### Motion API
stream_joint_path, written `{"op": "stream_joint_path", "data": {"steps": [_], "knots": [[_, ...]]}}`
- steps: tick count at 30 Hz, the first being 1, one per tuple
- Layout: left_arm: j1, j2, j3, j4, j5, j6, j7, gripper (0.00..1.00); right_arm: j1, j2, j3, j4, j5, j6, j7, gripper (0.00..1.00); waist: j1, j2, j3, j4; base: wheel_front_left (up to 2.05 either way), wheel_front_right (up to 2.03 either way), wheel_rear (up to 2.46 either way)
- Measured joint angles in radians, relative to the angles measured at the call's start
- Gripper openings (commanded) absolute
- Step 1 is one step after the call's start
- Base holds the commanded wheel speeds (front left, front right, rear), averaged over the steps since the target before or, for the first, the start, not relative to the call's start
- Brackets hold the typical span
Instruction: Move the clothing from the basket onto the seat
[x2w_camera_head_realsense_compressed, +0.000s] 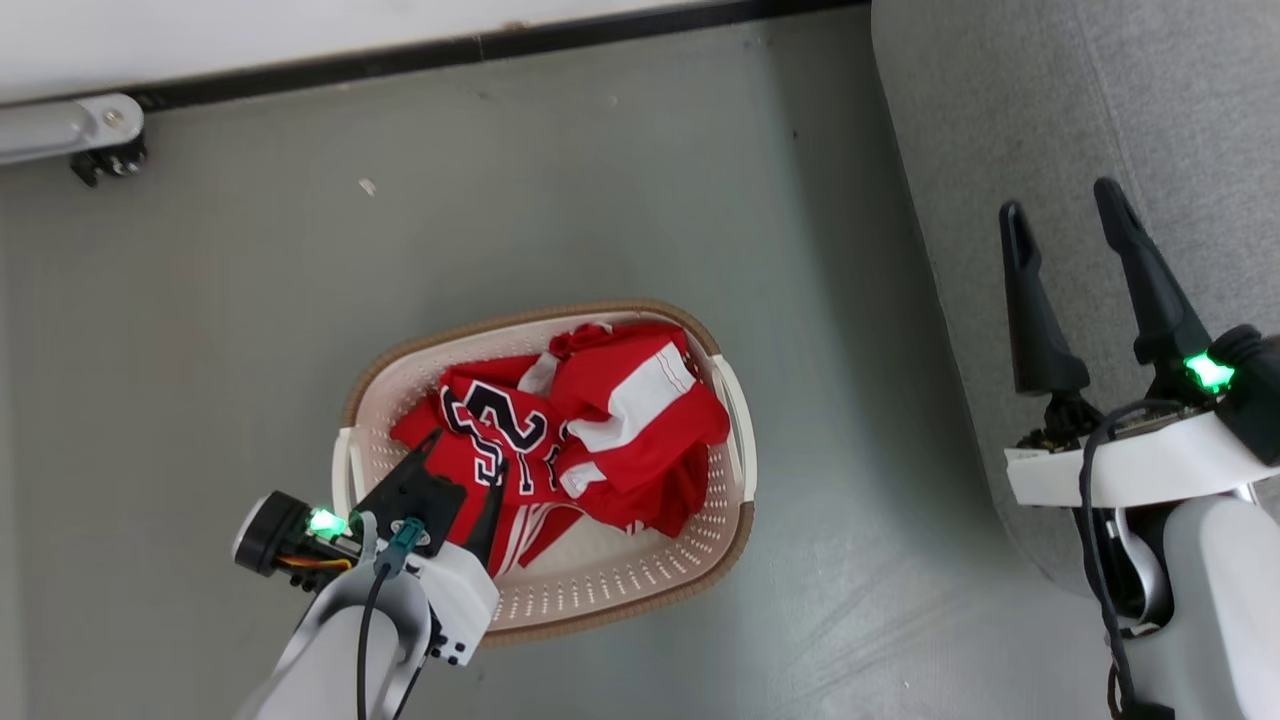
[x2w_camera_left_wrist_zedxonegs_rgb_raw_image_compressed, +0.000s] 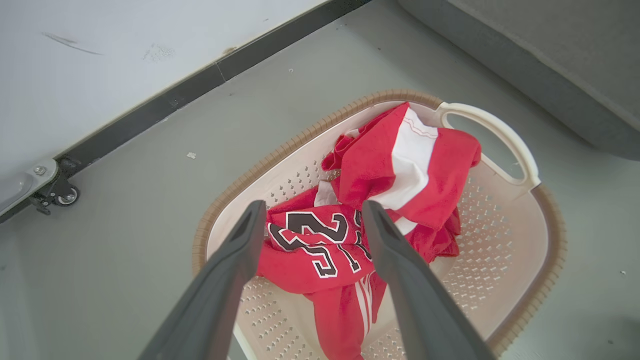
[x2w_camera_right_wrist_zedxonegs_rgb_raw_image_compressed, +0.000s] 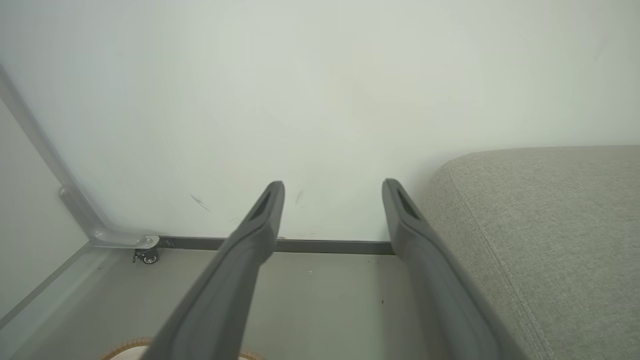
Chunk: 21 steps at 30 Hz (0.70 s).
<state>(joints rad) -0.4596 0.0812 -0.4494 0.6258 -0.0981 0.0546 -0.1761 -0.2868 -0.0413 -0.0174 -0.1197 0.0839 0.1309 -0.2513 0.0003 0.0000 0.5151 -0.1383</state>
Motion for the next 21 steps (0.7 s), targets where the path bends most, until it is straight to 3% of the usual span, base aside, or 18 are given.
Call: {"op": "stream_joint_path", "data": {"steps": [21], "knots": [[-0.142, 0.013, -0.036, 0.112, 0.059, -0.005, -0.006, 1.0, -0.201, -0.003, 0.045, -0.013, 0.025, 0.0, -0.001, 1.0, 0.0, 0.0, 0.196, -0.054, 0.0, 0.0, 0.0]]}}
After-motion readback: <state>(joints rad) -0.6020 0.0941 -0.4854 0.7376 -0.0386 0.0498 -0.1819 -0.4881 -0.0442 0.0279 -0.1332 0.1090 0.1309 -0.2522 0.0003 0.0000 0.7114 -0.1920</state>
